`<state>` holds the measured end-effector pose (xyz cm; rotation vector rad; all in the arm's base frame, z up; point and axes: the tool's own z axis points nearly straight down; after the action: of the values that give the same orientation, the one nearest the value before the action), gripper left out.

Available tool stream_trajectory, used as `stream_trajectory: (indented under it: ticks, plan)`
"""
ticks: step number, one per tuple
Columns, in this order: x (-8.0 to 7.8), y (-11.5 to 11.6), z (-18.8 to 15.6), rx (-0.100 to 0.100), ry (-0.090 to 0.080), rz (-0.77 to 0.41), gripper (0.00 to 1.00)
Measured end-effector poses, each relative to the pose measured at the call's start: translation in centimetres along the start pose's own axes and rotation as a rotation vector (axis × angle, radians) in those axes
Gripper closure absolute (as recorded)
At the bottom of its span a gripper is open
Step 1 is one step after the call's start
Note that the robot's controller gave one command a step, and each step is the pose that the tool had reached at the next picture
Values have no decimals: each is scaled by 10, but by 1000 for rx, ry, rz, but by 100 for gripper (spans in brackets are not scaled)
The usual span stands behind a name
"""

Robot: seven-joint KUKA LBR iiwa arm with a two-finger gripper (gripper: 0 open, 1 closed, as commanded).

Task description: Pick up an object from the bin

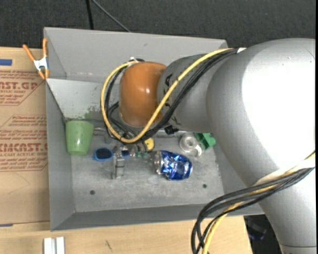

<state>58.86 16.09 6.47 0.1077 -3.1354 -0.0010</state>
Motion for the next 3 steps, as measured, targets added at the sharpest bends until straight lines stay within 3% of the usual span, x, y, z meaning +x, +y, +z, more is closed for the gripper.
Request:
stream_trajectory:
  ticks: [1,2,3]
  plan:
    - [-2,-2,-5,-1,-5,3,100]
    - [26,-2,-5,1,-4,-86,100]
    - [22,31,-109,-2,-15,-95,100]
